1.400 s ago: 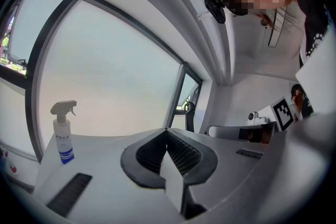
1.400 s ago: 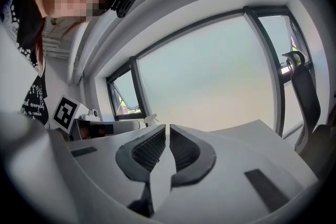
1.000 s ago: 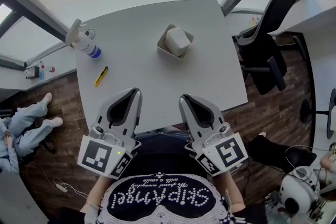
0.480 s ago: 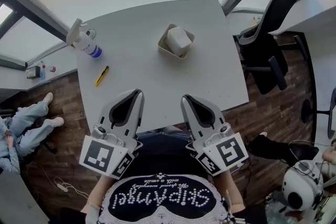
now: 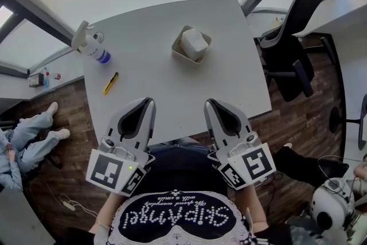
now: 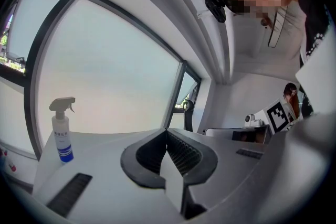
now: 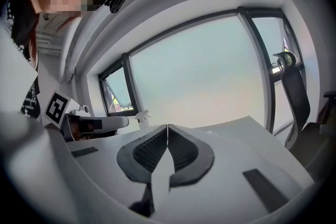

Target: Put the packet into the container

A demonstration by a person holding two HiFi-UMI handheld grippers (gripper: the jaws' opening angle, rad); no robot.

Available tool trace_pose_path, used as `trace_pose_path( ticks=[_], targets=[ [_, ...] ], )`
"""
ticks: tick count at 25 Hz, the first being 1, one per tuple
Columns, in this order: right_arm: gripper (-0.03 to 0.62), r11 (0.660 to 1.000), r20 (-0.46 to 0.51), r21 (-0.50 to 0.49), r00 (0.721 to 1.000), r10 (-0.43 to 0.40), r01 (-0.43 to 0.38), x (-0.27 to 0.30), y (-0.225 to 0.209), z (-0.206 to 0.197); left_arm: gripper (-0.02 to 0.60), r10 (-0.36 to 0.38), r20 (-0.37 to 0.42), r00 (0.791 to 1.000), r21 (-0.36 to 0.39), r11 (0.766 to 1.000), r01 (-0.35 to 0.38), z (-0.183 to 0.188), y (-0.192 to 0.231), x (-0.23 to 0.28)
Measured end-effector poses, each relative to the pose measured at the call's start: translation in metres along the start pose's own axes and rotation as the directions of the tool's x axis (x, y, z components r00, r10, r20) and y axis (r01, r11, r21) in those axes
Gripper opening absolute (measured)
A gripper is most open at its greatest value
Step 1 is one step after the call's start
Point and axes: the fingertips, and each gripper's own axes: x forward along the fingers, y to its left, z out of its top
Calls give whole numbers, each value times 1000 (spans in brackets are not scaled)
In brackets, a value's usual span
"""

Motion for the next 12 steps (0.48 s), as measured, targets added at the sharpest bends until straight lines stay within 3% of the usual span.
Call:
trace_pose_path(
  ticks=[12],
  targets=[
    [14, 1000, -5, -15, 1000, -6, 6, -1, -3, 1, 8, -11, -5, 1000, -6, 1000, 11, -1, -3, 2]
  ],
)
